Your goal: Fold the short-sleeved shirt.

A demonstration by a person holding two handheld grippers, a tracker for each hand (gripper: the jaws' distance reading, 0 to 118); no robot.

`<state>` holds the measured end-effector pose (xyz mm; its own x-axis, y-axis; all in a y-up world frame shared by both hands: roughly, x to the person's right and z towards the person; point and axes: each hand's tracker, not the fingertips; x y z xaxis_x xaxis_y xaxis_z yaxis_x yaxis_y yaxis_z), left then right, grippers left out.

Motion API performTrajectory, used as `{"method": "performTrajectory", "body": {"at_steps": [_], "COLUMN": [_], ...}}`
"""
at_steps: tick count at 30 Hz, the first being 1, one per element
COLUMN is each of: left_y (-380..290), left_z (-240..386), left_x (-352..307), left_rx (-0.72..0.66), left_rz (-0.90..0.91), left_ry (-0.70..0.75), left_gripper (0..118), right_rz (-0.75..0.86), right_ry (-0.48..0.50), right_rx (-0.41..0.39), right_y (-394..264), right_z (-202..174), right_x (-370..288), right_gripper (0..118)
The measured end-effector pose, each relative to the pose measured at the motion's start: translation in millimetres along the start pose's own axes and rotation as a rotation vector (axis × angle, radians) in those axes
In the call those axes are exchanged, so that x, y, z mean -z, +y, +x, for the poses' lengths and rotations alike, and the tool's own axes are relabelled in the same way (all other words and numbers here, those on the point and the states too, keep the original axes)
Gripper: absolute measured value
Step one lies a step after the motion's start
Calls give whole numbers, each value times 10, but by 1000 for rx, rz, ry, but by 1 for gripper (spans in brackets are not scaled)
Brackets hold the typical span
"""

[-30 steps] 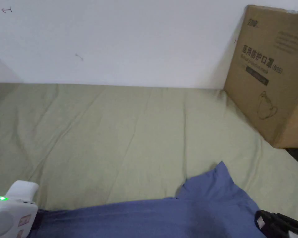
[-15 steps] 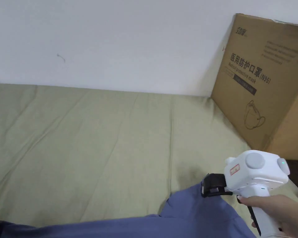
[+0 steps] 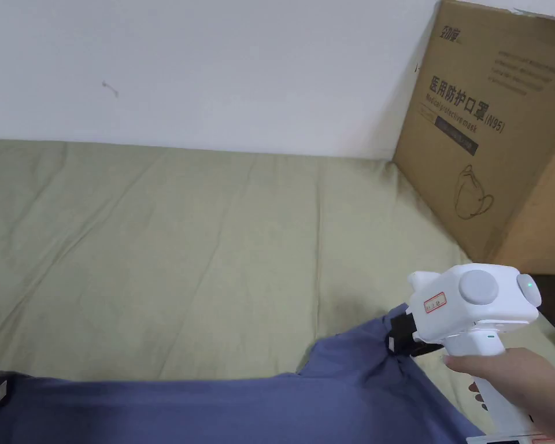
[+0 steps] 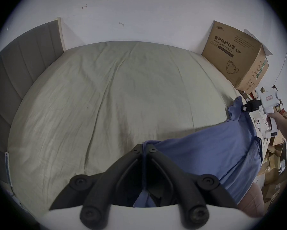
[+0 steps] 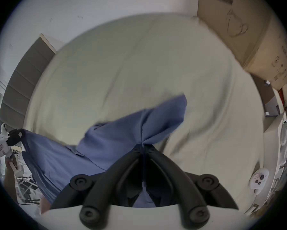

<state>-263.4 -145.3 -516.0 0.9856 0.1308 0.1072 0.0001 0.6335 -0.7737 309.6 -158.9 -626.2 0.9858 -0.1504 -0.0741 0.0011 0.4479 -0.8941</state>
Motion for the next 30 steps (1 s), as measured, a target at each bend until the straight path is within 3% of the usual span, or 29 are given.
{"method": "performTrajectory", "body": {"at_steps": [2,6,10,14,19,24,27,28,29,30], "left_y": [21,112,195,25,-657,-1342,-1486,-1492,-1493,-1485], "left_z": [-25,-36,-54,8,25,9,-11,-12,-12,-18], "left_x": [-14,-101,-271,-512,-962,-1068,-887,-831,-803,-800], "left_rx": [-22,-41,-88,-6,49,73,48,42,28,-2], "left_rz": [22,143,204,169,120,-14,-68,-67,-72,-82], "left_ry": [4,32,-37,-59,-93,-119,-96,-94,-92,-100], "left_gripper": [2,2,2,2,2,2,2,3,13,47], "right_rz": [100,293,420,410,377,201,141,148,125,97], "right_ry": [-23,12,20,33,27,7,20,26,45,46], "right_rx": [13,134,196,184,138,99,193,210,234,266], "right_y": [-20,-40,-207,-775,-1931,-2777,-2821,-2805,-2763,-2725], "right_z": [7,75,109,94,77,71,161,176,290,295], "right_x": [-176,-496,-808,-1123,-1582,-1564,-1260,-1196,-1080,-1058], "right_gripper": [0,0,0,0,0,0,0,4,22,67]}}
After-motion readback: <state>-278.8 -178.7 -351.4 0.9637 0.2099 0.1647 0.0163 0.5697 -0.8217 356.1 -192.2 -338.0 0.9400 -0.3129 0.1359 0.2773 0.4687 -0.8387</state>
